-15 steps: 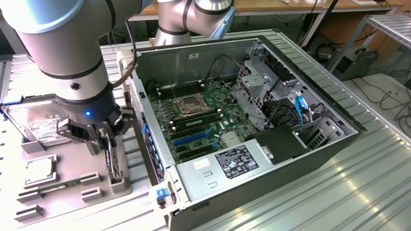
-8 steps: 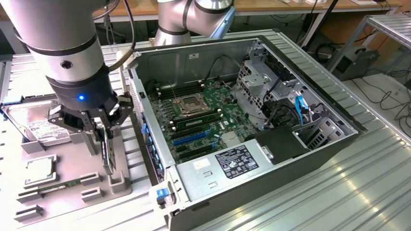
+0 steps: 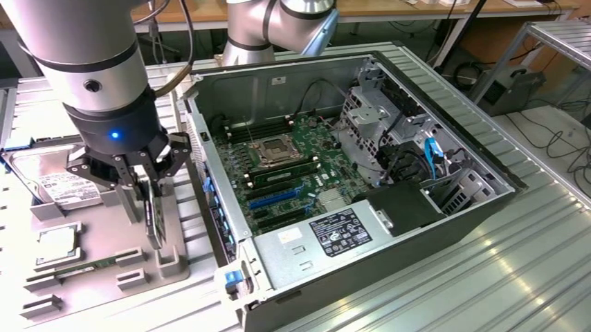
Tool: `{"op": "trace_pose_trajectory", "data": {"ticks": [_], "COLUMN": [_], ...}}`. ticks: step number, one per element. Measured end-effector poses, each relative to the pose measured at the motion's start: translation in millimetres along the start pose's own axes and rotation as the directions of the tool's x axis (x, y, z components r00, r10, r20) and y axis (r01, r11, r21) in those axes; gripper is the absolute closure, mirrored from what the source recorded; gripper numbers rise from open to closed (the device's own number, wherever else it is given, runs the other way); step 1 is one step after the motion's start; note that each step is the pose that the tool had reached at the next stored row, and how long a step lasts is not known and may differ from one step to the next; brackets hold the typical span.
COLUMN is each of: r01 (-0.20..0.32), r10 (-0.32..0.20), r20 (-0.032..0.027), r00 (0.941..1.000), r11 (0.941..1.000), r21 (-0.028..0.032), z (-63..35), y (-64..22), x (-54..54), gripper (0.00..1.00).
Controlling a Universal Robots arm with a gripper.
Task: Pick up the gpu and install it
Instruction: 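Pick up the gpu and move the gpu toward the slot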
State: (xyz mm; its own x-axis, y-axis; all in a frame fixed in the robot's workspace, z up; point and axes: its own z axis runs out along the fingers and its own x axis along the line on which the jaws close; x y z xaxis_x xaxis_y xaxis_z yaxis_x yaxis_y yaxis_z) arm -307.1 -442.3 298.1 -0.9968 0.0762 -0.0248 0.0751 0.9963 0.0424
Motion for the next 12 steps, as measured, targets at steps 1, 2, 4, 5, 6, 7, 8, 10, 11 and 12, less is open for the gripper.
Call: {"op": "trace_pose_trajectory", "data": {"ticks": [1, 2, 4, 5, 6, 7, 8, 10, 11, 12], "r01": [0.0, 0.0, 0.0, 0.0, 0.0, 0.0, 0.0, 0.0, 0.0, 0.0], "r10": [0.0, 0.0, 0.0, 0.0, 0.0, 0.0, 0.0, 0.0, 0.0, 0.0], "r20": [0.0, -0.0002, -0.0002, -0.0001, 0.0, -0.0002, -0.0003, -0.0002, -0.0001, -0.0001], "r00": [1.0, 1.0, 1.0, 1.0, 1.0, 1.0, 1.0, 1.0, 1.0, 1.0], "r11": [1.0, 1.0, 1.0, 1.0, 1.0, 1.0, 1.0, 1.0, 1.0, 1.0], "r21": [0.0, 0.0002, 0.0002, 0.0001, 0.0001, 0.0002, 0.0003, 0.0002, 0.0001, 0.0002], "z": [-0.3, -1.2, -2.7, -3.3, -3.5, -4.1, -4.9, -6.1, -6.6, -7.1], "y": [0.0, 0.1, 0.1, 0.2, 0.2, 0.2, 0.2, 0.2, 0.3, 0.3], "x": [0.0, 0.0, -0.1, -0.1, -0.1, -0.1, -0.1, -0.1, -0.2, -0.2], "gripper": [0.74, 0.74, 0.74, 0.74, 0.74, 0.74, 0.74, 0.74, 0.74, 0.74]}}
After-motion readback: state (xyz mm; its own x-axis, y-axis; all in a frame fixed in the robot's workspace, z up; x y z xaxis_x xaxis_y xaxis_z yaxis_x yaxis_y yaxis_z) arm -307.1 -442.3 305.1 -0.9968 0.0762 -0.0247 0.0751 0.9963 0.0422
